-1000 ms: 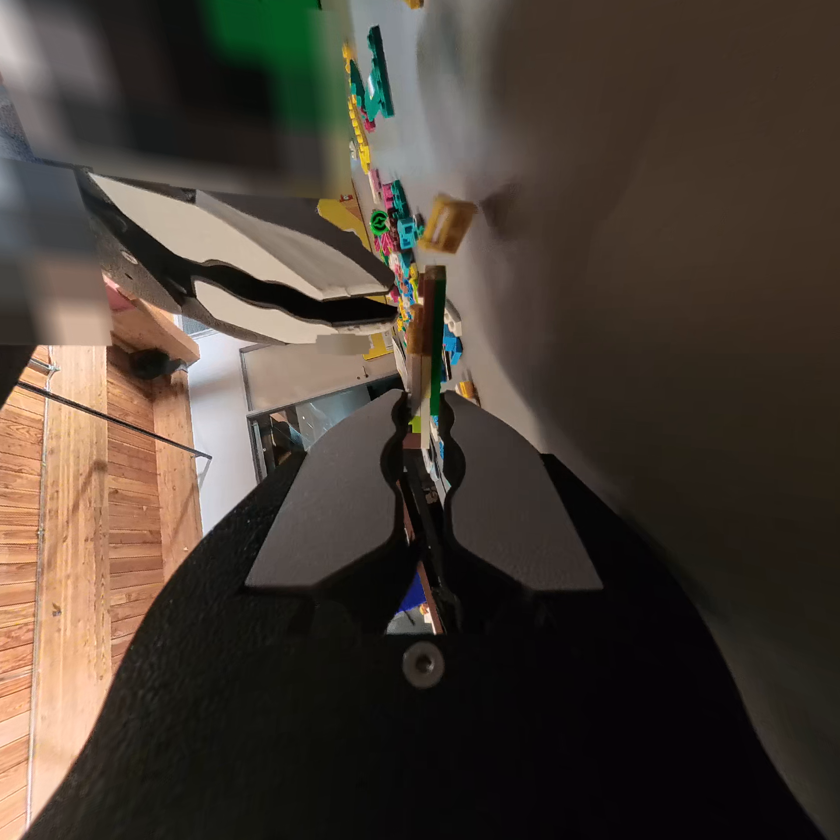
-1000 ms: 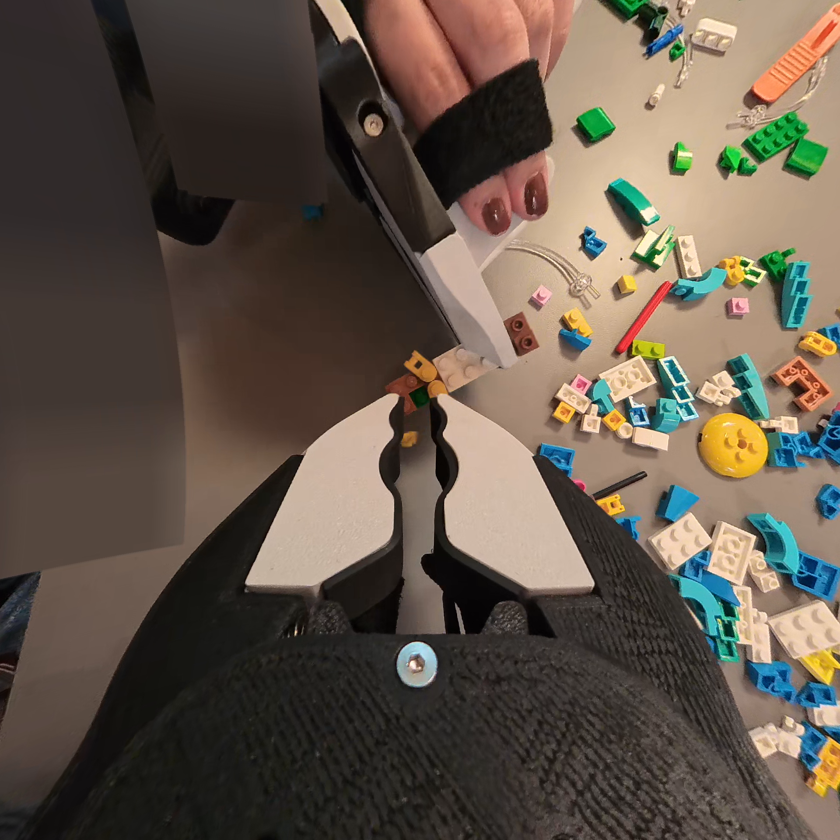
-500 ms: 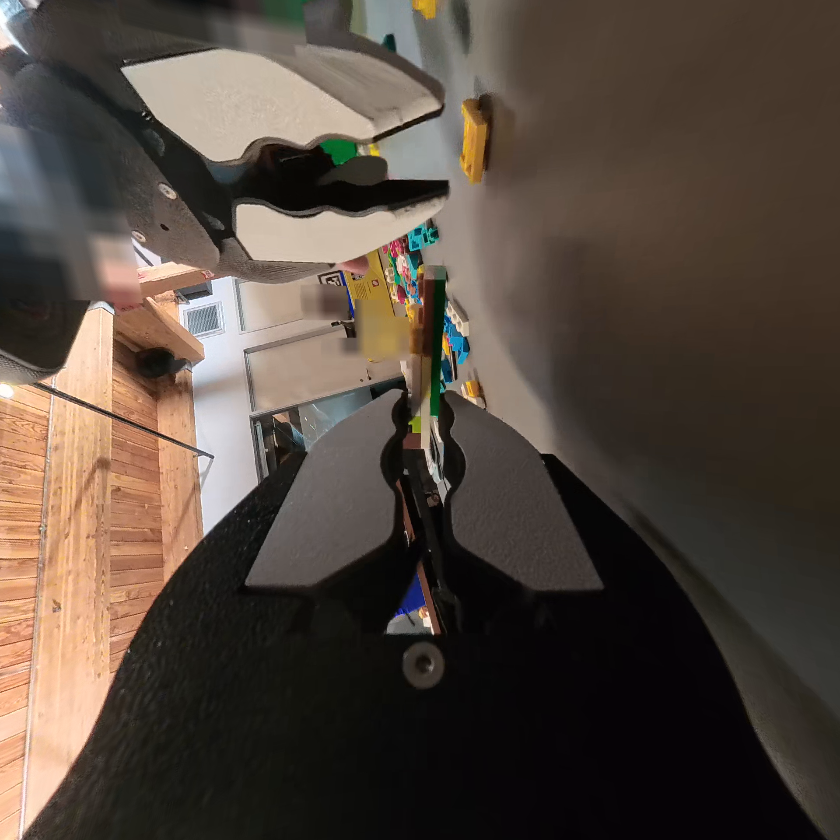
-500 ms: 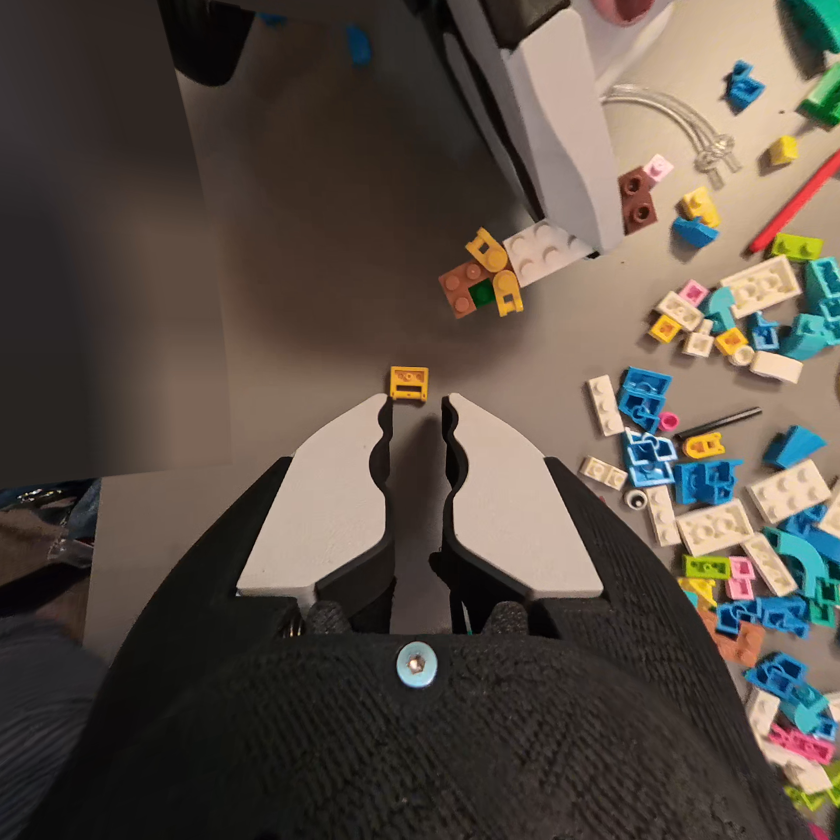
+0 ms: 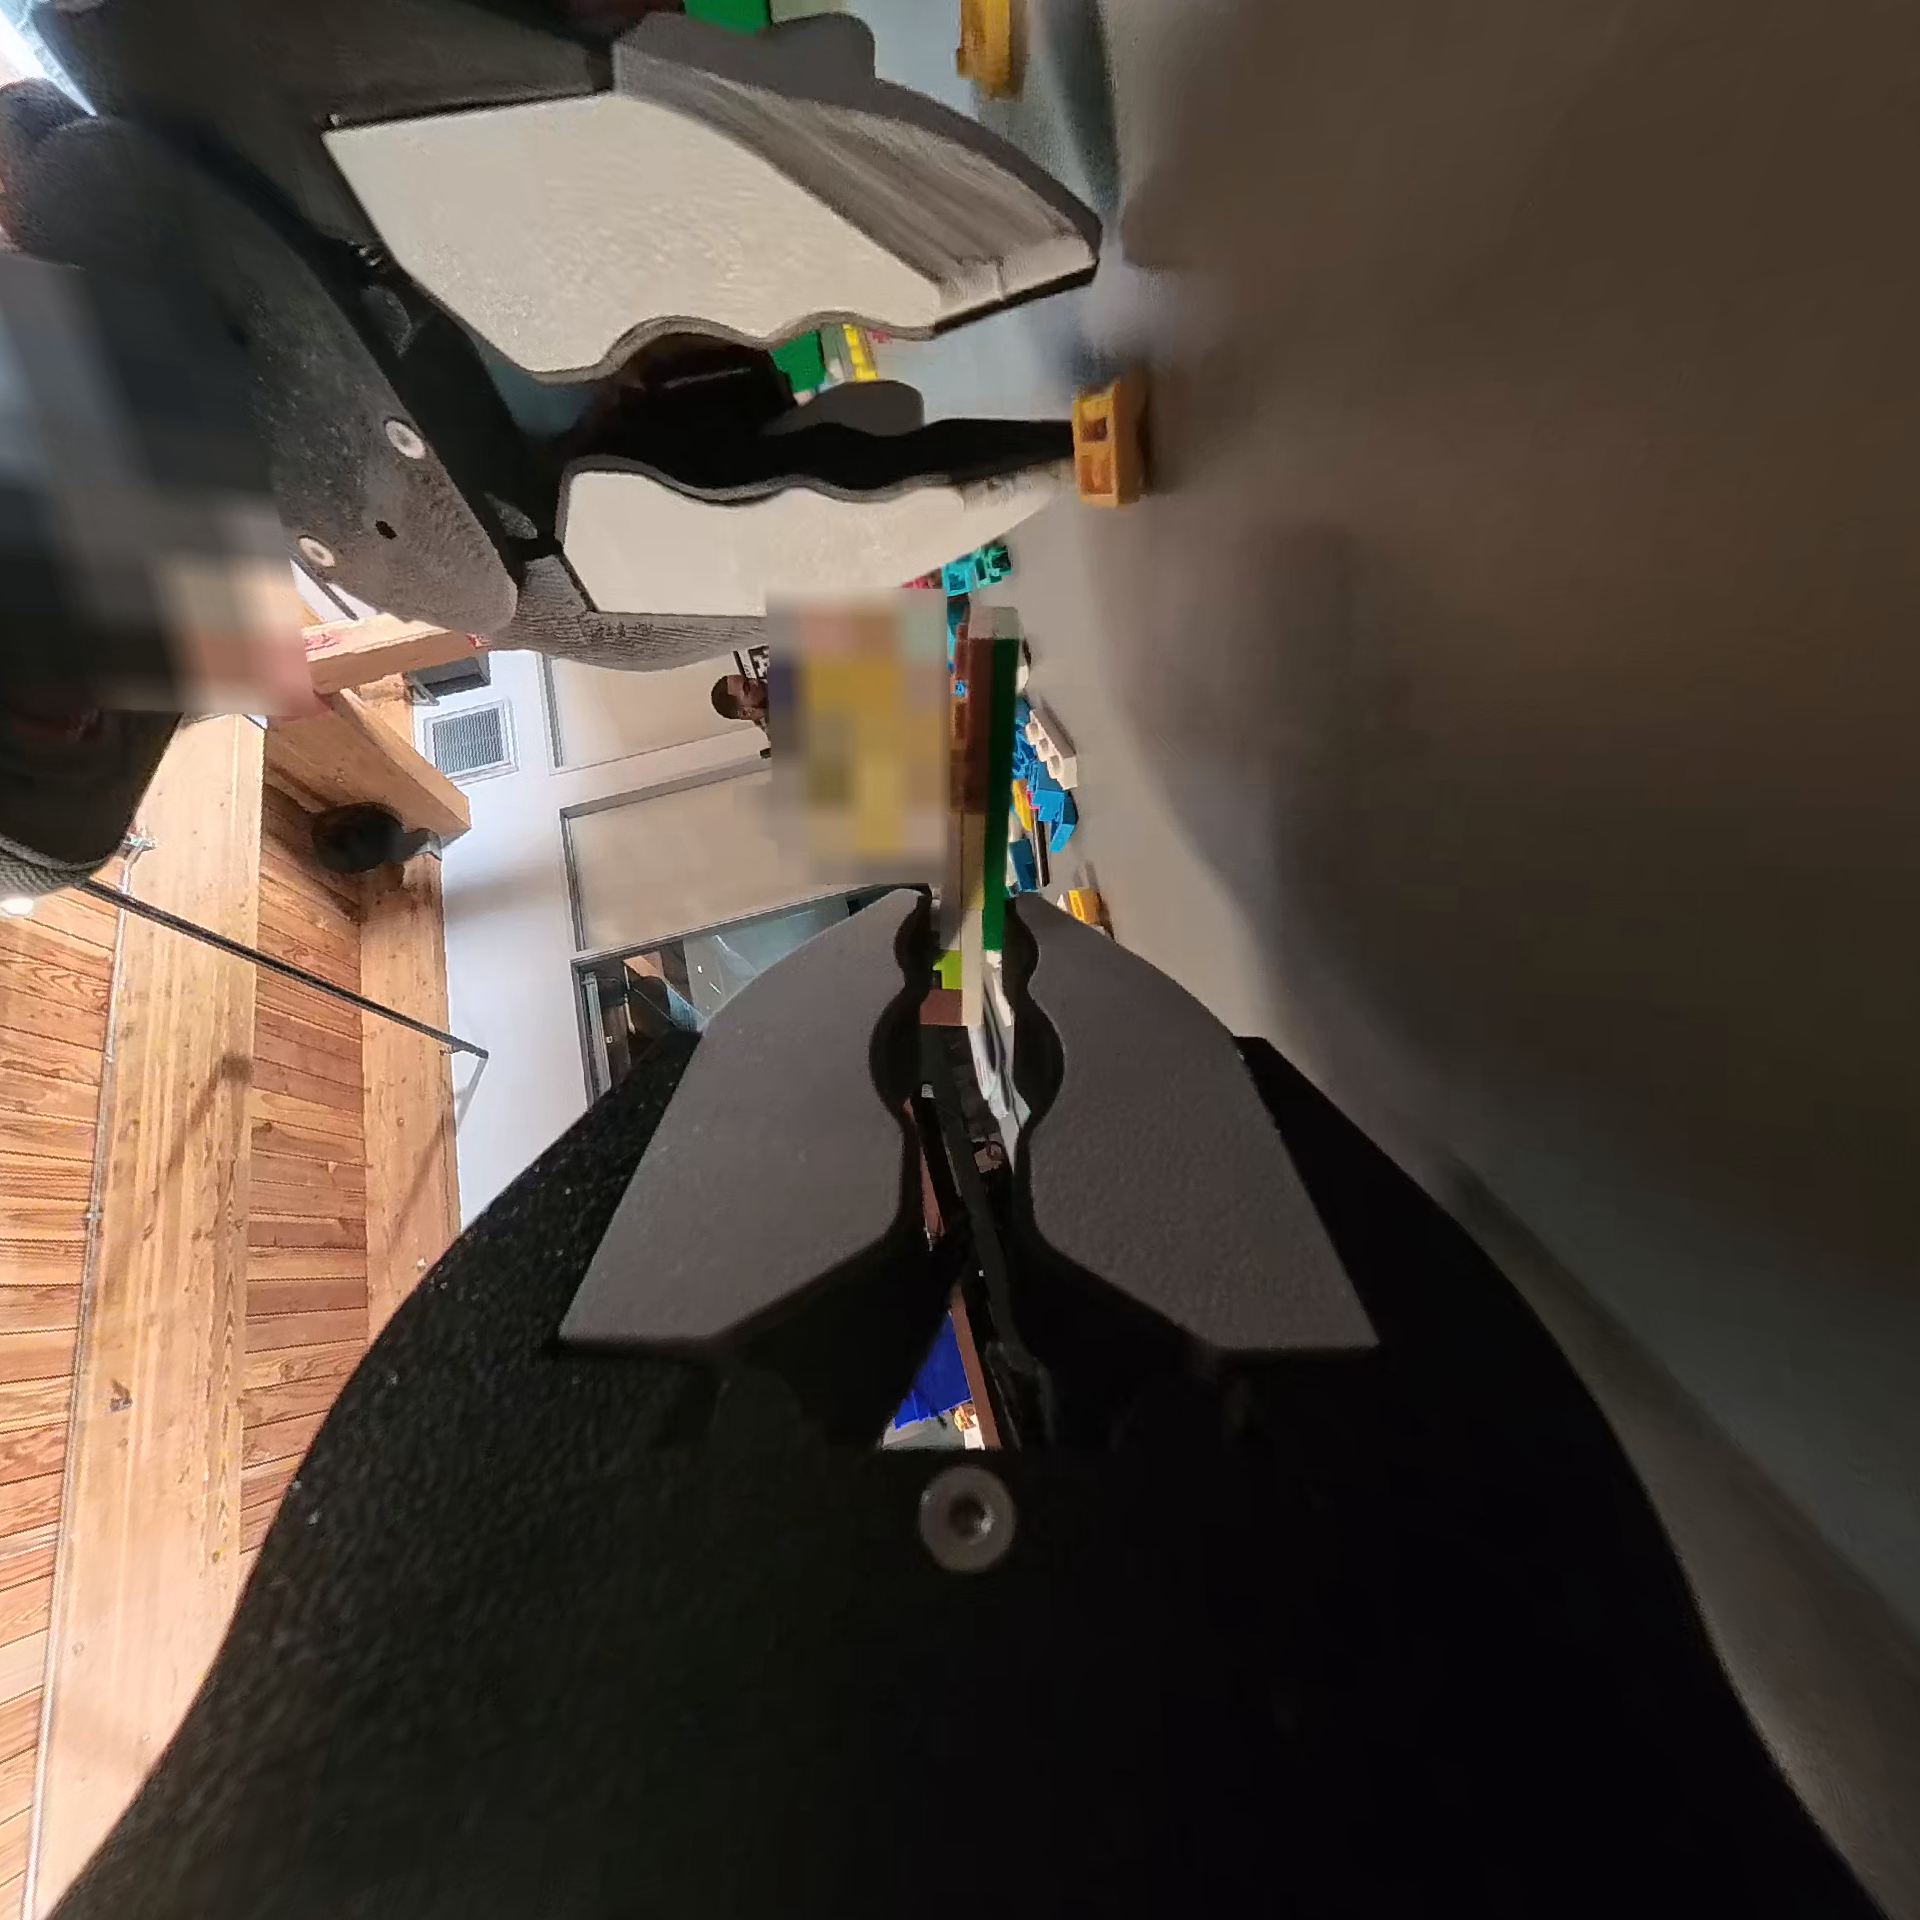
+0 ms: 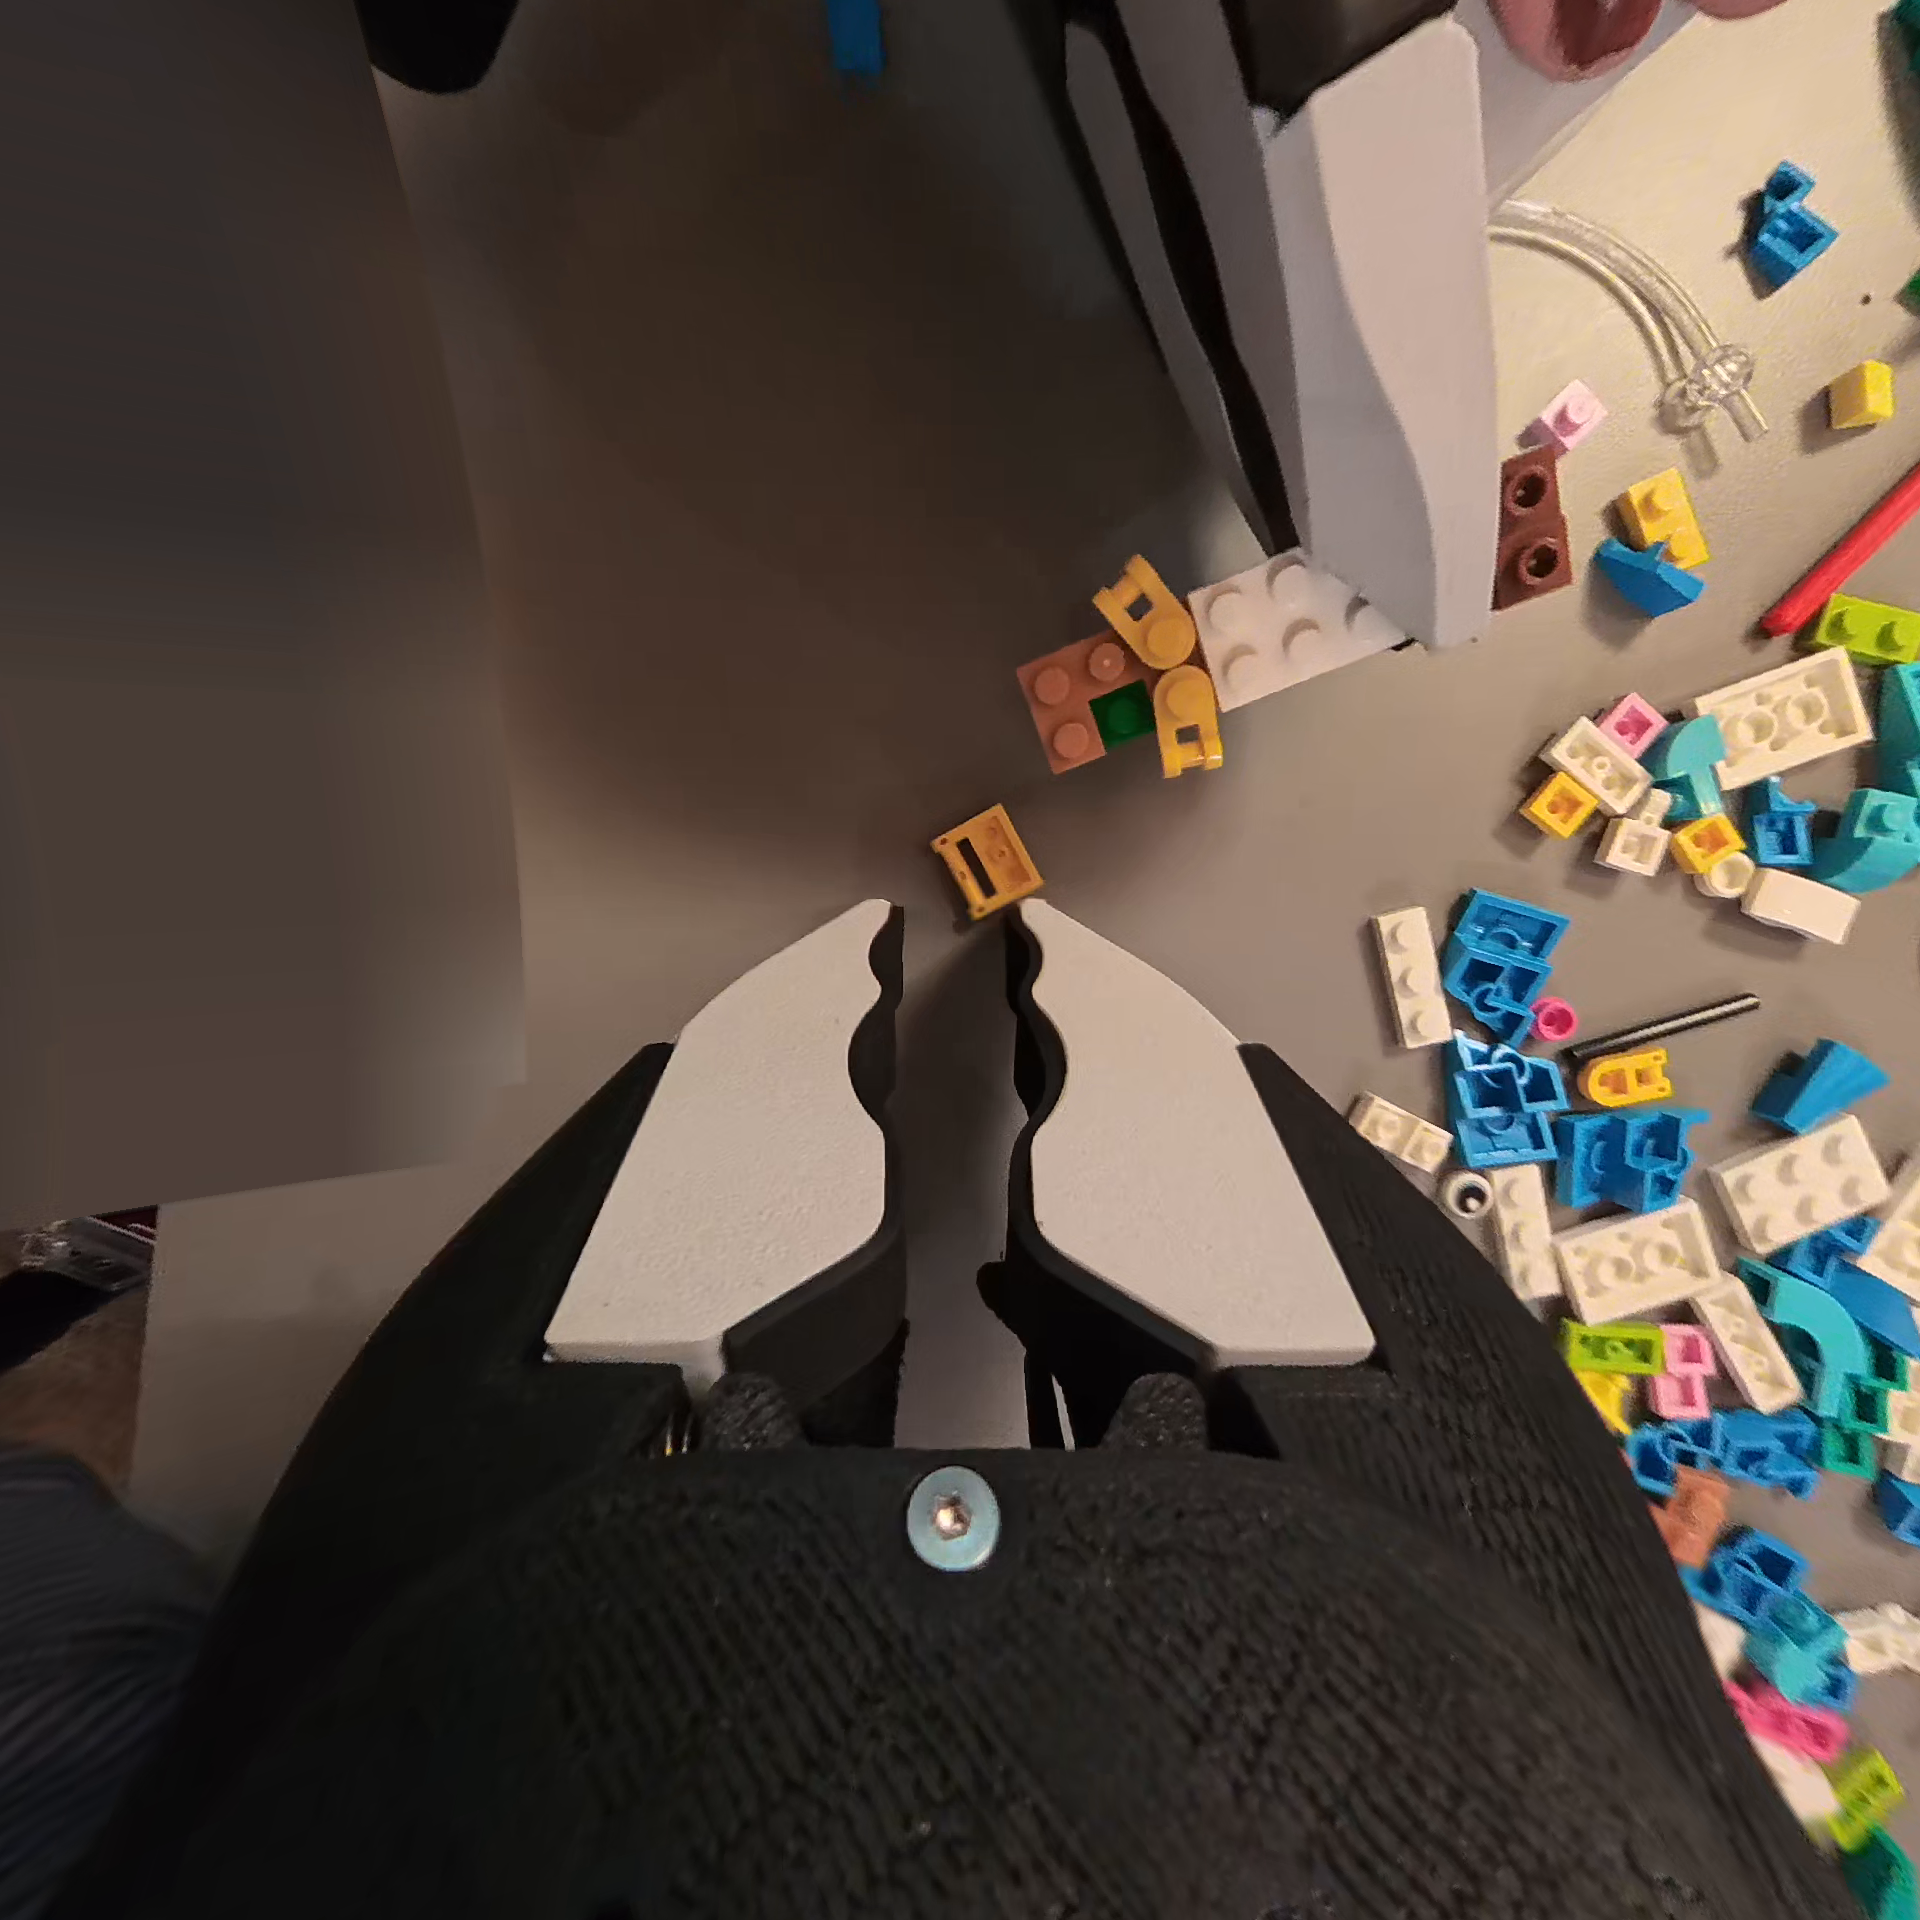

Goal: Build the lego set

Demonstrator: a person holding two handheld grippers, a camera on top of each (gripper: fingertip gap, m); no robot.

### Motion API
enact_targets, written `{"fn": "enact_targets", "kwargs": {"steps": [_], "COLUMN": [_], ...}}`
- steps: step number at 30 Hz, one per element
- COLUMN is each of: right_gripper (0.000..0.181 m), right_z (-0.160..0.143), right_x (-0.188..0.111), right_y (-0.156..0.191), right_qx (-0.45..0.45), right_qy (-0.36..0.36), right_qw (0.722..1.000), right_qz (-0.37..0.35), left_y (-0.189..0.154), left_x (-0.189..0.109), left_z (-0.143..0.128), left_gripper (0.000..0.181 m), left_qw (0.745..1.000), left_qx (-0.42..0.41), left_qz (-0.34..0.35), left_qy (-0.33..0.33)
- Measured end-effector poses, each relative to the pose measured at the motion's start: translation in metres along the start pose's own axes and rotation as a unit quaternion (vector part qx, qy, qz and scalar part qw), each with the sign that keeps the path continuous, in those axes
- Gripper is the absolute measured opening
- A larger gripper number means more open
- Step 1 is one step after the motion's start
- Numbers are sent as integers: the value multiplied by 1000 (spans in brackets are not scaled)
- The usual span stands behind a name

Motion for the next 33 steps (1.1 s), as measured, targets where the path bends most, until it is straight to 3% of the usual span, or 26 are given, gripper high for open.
{"fn": "enact_targets", "kwargs": {"steps": [3,10,22,33], "right_gripper": [17,17,14,14], "right_z": [3,0,6,4], "right_x": [0,0,8,2], "right_y": [5,-6,-3,-10], "right_qx": [-1,-9,-34,-29], "right_qy": [-26,-33,-55,-59], "right_qw": [999,999,998,997], "right_qz": [31,-20,3,-40], "left_y": [0,0,0,-1], "left_x": [0,0,0,1], "left_z": [0,0,1,1], "left_gripper": [11,11,11,11], "left_qw": [1000,1000,1000,1000], "left_qx": [1,1,3,0], "left_qz": [0,2,1,-5], "left_qy": [-1,-3,-6,-9]}}
Point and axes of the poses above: each gripper's, where its closed fingertips meet, x out along the fingers, z out of its top, y = z × x across the jaws, the point moved 7 cm from there along -x, back along the fingers, and after that the axes turned 2 degrees about y, right-handed, at the moved point
